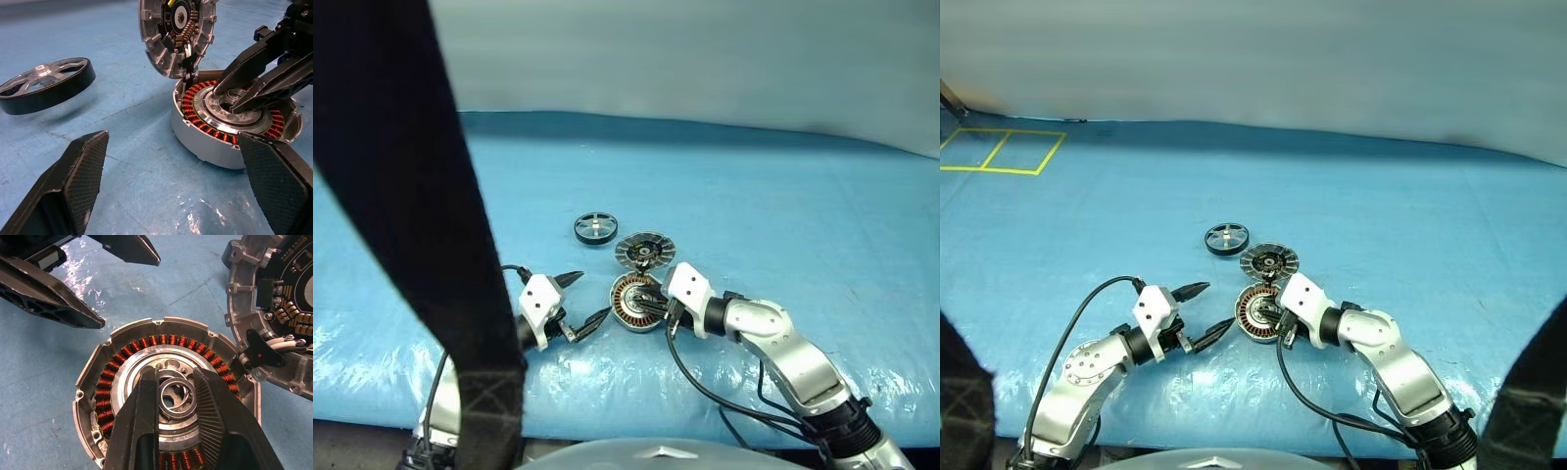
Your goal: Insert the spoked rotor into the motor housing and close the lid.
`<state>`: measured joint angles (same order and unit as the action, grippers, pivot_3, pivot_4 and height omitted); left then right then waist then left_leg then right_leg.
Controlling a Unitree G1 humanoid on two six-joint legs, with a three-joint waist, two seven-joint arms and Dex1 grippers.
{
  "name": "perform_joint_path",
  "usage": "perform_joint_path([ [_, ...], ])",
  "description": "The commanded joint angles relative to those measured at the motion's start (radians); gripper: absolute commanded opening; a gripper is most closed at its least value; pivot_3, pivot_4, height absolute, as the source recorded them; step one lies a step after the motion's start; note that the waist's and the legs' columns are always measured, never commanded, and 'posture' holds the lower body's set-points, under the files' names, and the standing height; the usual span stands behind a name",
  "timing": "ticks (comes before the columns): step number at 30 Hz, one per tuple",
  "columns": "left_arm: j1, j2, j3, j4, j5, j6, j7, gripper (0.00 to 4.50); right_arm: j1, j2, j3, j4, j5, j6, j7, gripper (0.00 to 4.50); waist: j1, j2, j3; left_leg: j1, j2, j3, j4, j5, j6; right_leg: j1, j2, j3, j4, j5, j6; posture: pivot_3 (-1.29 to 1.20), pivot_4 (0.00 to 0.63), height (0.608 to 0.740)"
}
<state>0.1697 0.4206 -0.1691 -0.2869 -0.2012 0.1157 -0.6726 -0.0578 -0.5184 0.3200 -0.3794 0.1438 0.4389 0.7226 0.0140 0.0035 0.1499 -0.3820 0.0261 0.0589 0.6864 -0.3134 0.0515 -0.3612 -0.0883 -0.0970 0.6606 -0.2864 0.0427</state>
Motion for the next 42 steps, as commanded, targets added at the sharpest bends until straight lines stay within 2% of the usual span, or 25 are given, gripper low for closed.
perform_joint_path([
  [1, 0.006, 0.001, 0.009, -0.046, -0.002, -0.029, 0.003, 4.50, -0.007, 0.011, 0.013, -0.015, 0.011, -0.015, 0.017, 0.85, 0.000, 0.000, 0.000, 0.000, 0.000, 0.000, 0.000, 0.000, 0.000, 0.000, 0.000, 0.000, 0.000, 0.000, 0.000, 0.00, 0.150, 0.740],
  [11, 0.008, 0.005, 0.009, -0.017, -0.006, -0.065, -0.014, 4.50, -0.009, 0.021, 0.020, -0.034, 0.022, -0.003, 0.032, 0.85, -0.001, 0.000, 0.000, 0.000, 0.000, 0.000, 0.000, 0.000, 0.000, 0.000, 0.001, 0.000, 0.000, 0.000, 0.000, 0.00, 0.150, 0.740],
  [21, 0.022, 0.089, 0.017, -0.044, -0.063, -0.072, -0.139, 4.50, -0.028, 0.027, 0.020, -0.046, 0.033, 0.007, 0.046, 0.85, -0.001, 0.000, 0.000, 0.000, 0.000, 0.000, 0.000, 0.000, 0.000, 0.000, 0.000, 0.000, 0.000, 0.000, 0.000, 0.00, 0.150, 0.740],
  [42, 0.002, 0.085, 0.008, -0.056, -0.059, -0.046, -0.119, 4.50, -0.016, 0.039, -0.003, 0.015, 0.036, -0.002, 0.021, 0.85, -0.001, 0.000, 0.000, 0.000, 0.000, 0.000, 0.001, 0.000, 0.000, 0.000, 0.001, 0.000, 0.001, 0.000, 0.000, 0.00, 0.150, 0.740],
])
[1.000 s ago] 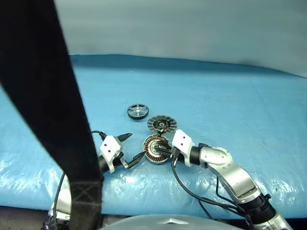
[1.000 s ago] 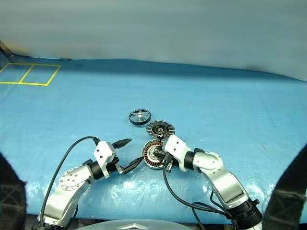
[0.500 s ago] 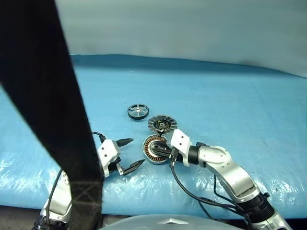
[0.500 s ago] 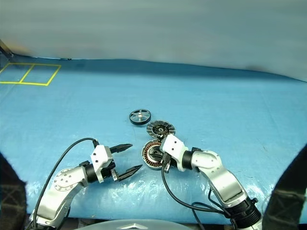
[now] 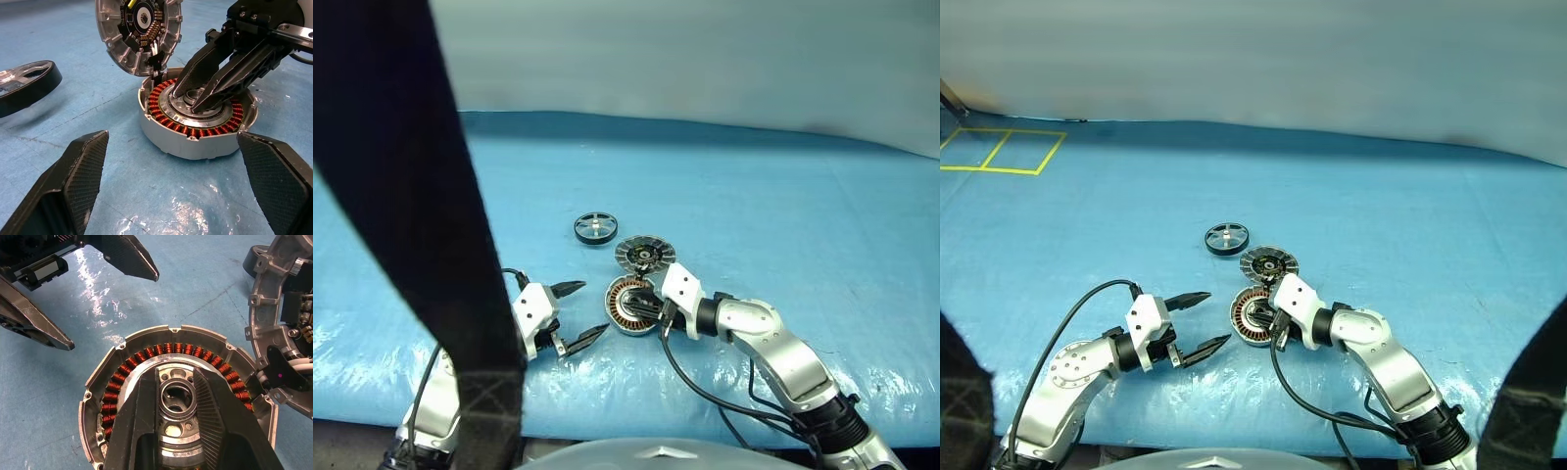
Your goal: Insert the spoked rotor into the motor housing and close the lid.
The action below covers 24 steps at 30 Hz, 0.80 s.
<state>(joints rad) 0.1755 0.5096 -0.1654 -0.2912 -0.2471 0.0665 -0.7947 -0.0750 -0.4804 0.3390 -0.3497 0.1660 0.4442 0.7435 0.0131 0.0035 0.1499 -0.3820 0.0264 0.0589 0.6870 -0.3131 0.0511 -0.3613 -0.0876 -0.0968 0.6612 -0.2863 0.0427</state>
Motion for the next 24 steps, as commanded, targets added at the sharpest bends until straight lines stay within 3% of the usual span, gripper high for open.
perform_joint_path([
  [1, -0.004, -0.004, 0.003, -0.052, -0.012, 0.005, 0.004, 4.50, 0.000, 0.004, -0.020, -0.015, 0.016, -0.004, -0.001, 0.85, 0.000, 0.000, 0.000, 0.000, 0.000, 0.000, 0.000, 0.000, 0.000, 0.000, 0.000, 0.000, 0.000, 0.000, 0.000, 0.00, 0.150, 0.740],
  [11, -0.004, -0.005, -0.002, -0.055, -0.009, 0.010, 0.008, 4.50, 0.006, -0.001, -0.008, -0.005, 0.008, -0.003, 0.001, 0.85, 0.000, 0.000, 0.000, 0.000, 0.000, 0.000, 0.000, 0.000, 0.000, 0.000, 0.000, 0.000, 0.000, 0.000, 0.000, 0.00, 0.150, 0.740],
  [17, -0.003, -0.006, 0.000, -0.051, -0.009, 0.007, 0.009, 4.50, 0.004, 0.003, -0.011, -0.015, 0.016, 0.006, 0.007, 2.59, 0.000, 0.000, 0.000, 0.000, 0.000, 0.000, 0.001, 0.000, 0.000, 0.000, 0.000, 0.000, 0.001, 0.000, 0.000, 0.00, 0.150, 0.740],
  [24, 0.000, -0.006, 0.000, -0.053, -0.005, 0.008, 0.014, 4.50, 0.005, 0.032, -0.059, -0.063, 0.103, 0.031, 0.016, 2.59, 0.000, 0.000, 0.000, 0.000, 0.000, 0.000, 0.002, 0.000, 0.000, 0.000, 0.000, 0.000, 0.001, 0.000, 0.000, 0.00, 0.150, 0.740],
])
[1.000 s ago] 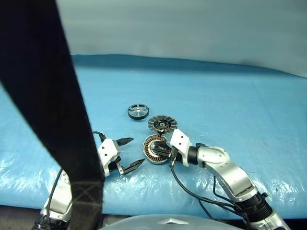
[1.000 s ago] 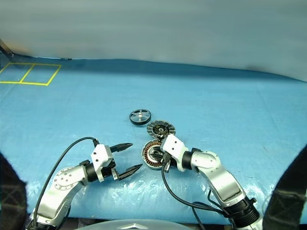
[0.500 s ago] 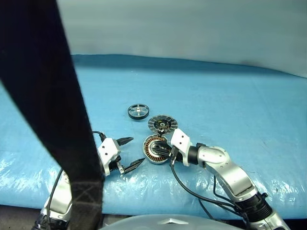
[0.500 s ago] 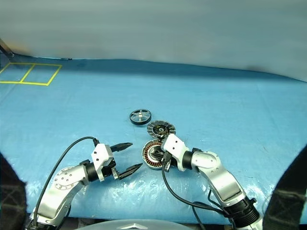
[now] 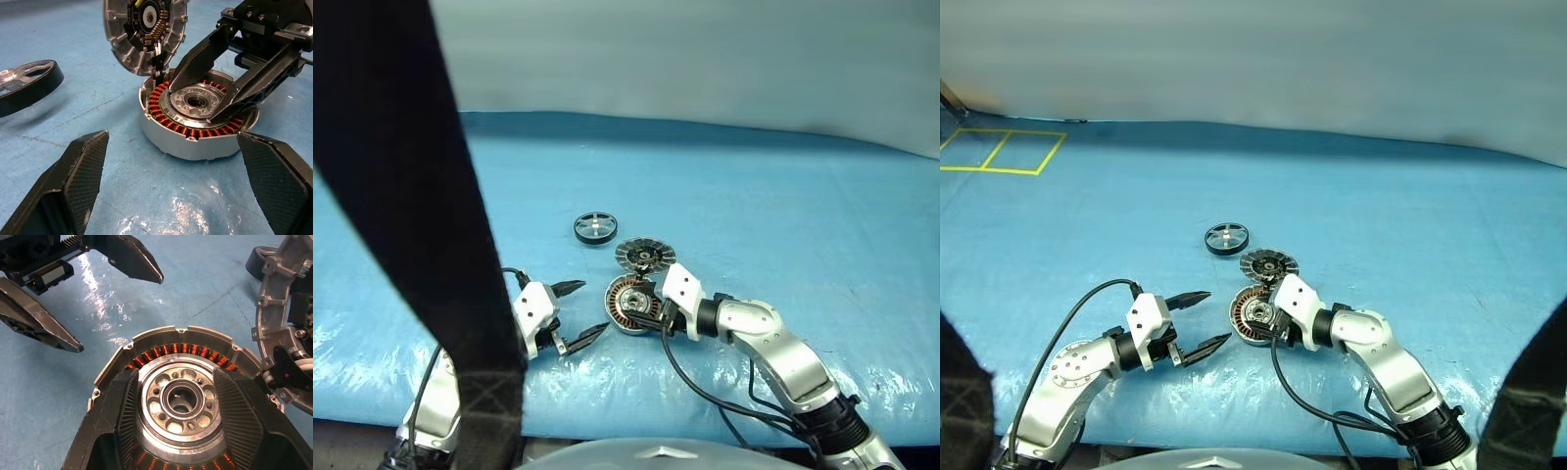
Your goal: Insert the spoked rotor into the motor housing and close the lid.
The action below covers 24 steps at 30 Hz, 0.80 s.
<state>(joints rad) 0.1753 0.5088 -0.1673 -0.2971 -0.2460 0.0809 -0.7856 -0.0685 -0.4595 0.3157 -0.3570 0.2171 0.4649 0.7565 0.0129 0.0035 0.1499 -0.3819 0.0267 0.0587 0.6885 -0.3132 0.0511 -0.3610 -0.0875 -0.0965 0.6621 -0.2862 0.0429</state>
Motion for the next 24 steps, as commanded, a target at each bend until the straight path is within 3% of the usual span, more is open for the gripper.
perform_joint_path([
  [1, 0.000, -0.006, 0.003, -0.048, -0.007, -0.006, 0.005, 4.50, -0.003, 0.010, -0.036, -0.064, 0.057, 0.013, 0.004, 2.59, 0.000, 0.000, 0.000, 0.000, 0.000, 0.000, 0.000, 0.000, 0.000, 0.000, 0.000, 0.000, 0.000, 0.000, 0.000, 0.00, 0.150, 0.740],
  [4, 0.000, -0.006, 0.002, -0.050, -0.008, -0.003, 0.006, 4.50, -0.005, 0.007, -0.036, -0.085, 0.081, 0.025, 0.010, 2.59, 0.000, 0.000, 0.000, 0.000, 0.000, 0.000, 0.000, 0.000, 0.000, 0.000, 0.000, 0.000, 0.000, 0.000, 0.000, 0.00, 0.150, 0.740],
  [6, -0.001, -0.006, 0.002, -0.050, -0.007, -0.002, 0.006, 4.50, -0.008, 0.006, -0.029, -0.089, 0.081, 0.024, 0.011, 2.22, 0.000, 0.000, 0.000, 0.000, 0.000, 0.000, 0.000, 0.000, 0.000, 0.000, 0.000, 0.000, 0.000, 0.000, 0.000, 0.00, 0.150, 0.740],
  [13, -0.003, -0.006, 0.002, -0.059, -0.003, 0.004, 0.018, 4.50, -0.014, 0.006, -0.015, -0.031, 0.034, 0.000, -0.018, 0.03, 0.000, 0.000, 0.000, 0.000, 0.000, 0.000, 0.000, 0.000, 0.000, 0.000, 0.000, 0.000, 0.000, 0.000, 0.000, 0.00, 0.150, 0.740],
  [24, -0.010, -0.001, 0.039, -0.053, -0.001, 0.000, 0.061, 4.50, -0.012, -0.032, 0.038, 0.013, -0.064, -0.032, -0.028, 0.03, 0.000, 0.000, 0.000, 0.000, 0.000, 0.000, 0.000, 0.000, 0.000, 0.000, 0.000, 0.000, 0.000, 0.000, 0.000, 0.00, 0.150, 0.740],
])
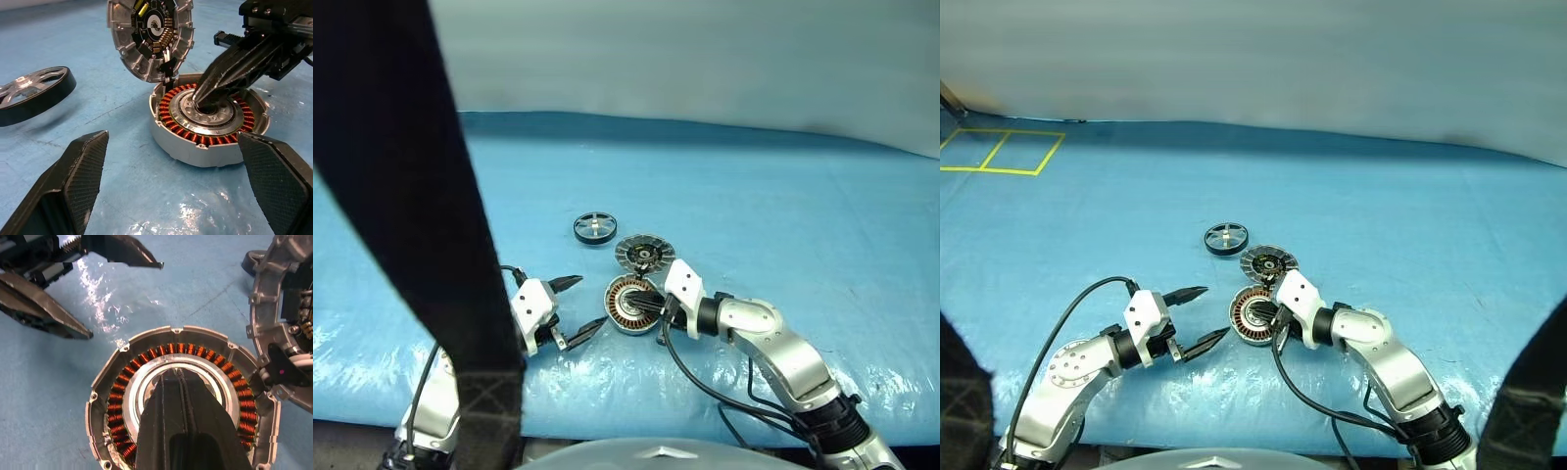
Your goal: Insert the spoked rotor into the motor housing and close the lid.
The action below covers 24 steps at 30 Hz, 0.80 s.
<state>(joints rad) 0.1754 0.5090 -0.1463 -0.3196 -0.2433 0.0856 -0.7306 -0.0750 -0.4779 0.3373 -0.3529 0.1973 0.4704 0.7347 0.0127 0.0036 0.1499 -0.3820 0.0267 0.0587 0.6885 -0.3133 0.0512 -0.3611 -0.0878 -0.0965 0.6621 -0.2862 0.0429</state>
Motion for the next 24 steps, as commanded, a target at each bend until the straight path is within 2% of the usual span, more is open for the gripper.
perform_joint_path([
  [1, -0.013, -0.002, 0.019, -0.031, -0.004, -0.004, 0.007, 4.50, -0.002, -0.018, 0.024, 0.016, -0.056, -0.046, -0.006, 0.03, 0.000, 0.000, 0.000, 0.000, 0.000, 0.000, 0.000, 0.000, 0.000, 0.000, 0.000, 0.000, 0.000, 0.000, 0.000, 0.00, 0.150, 0.740],
  [5, -0.026, -0.009, 0.033, -0.028, -0.019, 0.006, 0.021, 4.50, 0.010, -0.025, 0.028, 0.013, -0.068, -0.063, 0.005, 0.03, 0.000, 0.000, 0.000, 0.000, 0.000, 0.000, 0.000, 0.000, 0.000, 0.000, 0.000, 0.000, 0.000, 0.000, 0.000, 0.00, 0.150, 0.740],
  [9, -0.029, -0.046, 0.073, -0.049, -0.122, 0.064, 0.028, 4.50, 0.024, -0.001, -0.011, -0.027, -0.005, -0.064, 0.014, 0.03, 0.001, 0.000, 0.000, 0.000, 0.000, 0.000, 0.000, 0.000, 0.000, 0.001, 0.000, 0.000, 0.000, 0.000, 0.000, 0.00, 0.150, 0.740],
  [12, -0.058, -0.043, 0.126, -0.044, -0.157, 0.093, 0.041, 4.50, 0.032, 0.005, -0.066, -0.114, 0.103, 0.008, 0.028, 0.03, 0.000, 0.000, 0.000, 0.000, 0.000, 0.000, 0.000, 0.000, 0.000, 0.001, 0.000, 0.000, 0.000, 0.000, 0.000, 0.00, 0.150, 0.740],
  [15, -0.091, -0.056, 0.176, -0.043, -0.225, 0.154, 0.066, 4.50, 0.035, -0.016, -0.086, -0.167, 0.144, 0.044, 0.039, 0.03, 0.001, 0.000, 0.000, 0.000, 0.000, -0.001, 0.001, 0.000, 0.000, 0.001, 0.000, 0.000, 0.000, 0.000, 0.000, 0.00, 0.150, 0.740],
  [18, -0.157, -0.039, 0.211, -0.024, -0.268, 0.218, 0.066, 4.50, 0.033, -0.073, -0.072, -0.224, 0.129, 0.065, 0.056, 0.03, 0.003, 0.000, 0.000, 0.000, 0.000, -0.001, 0.001, 0.000, 0.000, 0.001, 0.000, 0.000, 0.000, 0.000, 0.000, 0.00, 0.150, 0.740],
  [21, -0.254, 0.013, 0.207, 0.028, -0.245, 0.235, 0.020, 4.50, 0.020, -0.136, -0.045, -0.250, 0.066, 0.030, 0.064, 0.03, 0.005, 0.000, 0.000, 0.000, -0.001, -0.002, 0.002, 0.000, 0.000, 0.001, 0.001, 0.000, 0.000, 0.000, 0.001, 0.00, 0.150, 0.740],
  [24, -0.355, 0.056, 0.179, 0.101, -0.200, 0.236, -0.022, 4.50, 0.011, -0.131, -0.062, -0.255, 0.065, -0.002, 0.050, 0.03, 0.003, 0.000, 0.000, 0.000, 0.000, -0.002, 0.002, 0.000, -0.001, 0.001, 0.008, 0.000, 0.000, 0.000, 0.001, 0.00, 0.150, 0.740],
])
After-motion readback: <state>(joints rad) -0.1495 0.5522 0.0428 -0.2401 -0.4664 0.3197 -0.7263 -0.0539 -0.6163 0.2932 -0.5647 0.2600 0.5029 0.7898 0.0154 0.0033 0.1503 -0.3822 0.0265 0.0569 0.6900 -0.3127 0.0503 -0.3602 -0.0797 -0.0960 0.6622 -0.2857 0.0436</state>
